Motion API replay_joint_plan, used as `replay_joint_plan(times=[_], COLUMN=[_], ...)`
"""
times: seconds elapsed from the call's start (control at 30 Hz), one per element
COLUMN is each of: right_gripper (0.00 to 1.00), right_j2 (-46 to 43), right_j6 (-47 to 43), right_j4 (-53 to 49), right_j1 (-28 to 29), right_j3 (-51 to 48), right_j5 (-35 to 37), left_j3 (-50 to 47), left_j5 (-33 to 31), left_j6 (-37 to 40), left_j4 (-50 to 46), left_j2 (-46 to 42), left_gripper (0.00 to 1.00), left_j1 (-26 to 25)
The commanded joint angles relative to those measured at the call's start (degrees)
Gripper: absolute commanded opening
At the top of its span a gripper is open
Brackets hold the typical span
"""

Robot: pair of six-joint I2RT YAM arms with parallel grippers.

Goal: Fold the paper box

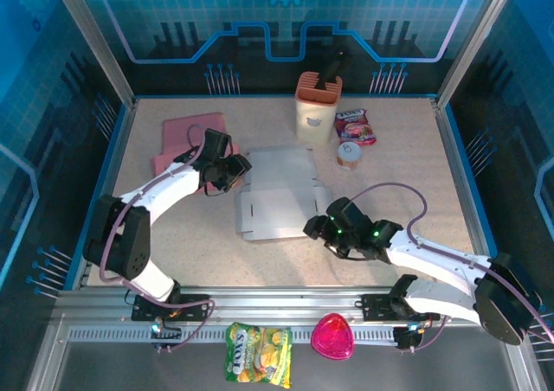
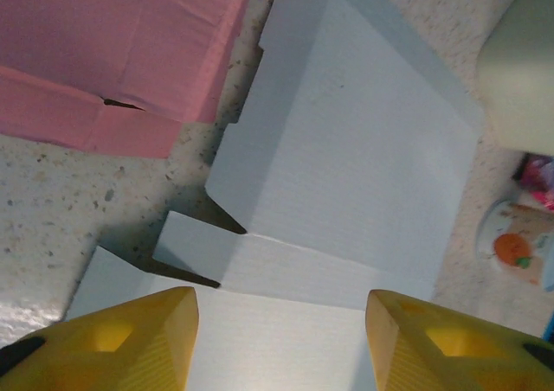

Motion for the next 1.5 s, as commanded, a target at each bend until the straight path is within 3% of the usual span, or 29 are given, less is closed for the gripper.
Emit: replay_joint_plan(times=[0.0,0.37,0.8,1.0,1.47], right_gripper=[0.72,0.71,0.67,0.62,0.42], right_j2=[0.9,13.8,20.1,19.2,11.4], right_j6=[13.0,23.1,25.2,24.4,21.2], right_j4=[9.5,25.6,37.6,42.9,43.2], right_j1=[2.1,7.5,7.8,6.9,6.0], right_j3=[-2.4,-4.3,-7.9,-10.2,-12.4], right_j5=[2.7,5.1,10.6,14.7,21.1], left_j3=[1.8,-3.6,-5.9,-6.8,-7.2], left_j5=[2.6,5.9,7.4,7.2,6.6], left_j6=[5.5,7.0,6.6,6.1,5.7], left_j4=[1.3,7.7,8.8,8.6,8.3], left_j2=[4.3,7.5,8.6,8.9,9.1], left_gripper=[0.53,0.51,0.50,0.48,0.47], left_j1=[0.2,-0.2,-4.0,-6.1,-7.8])
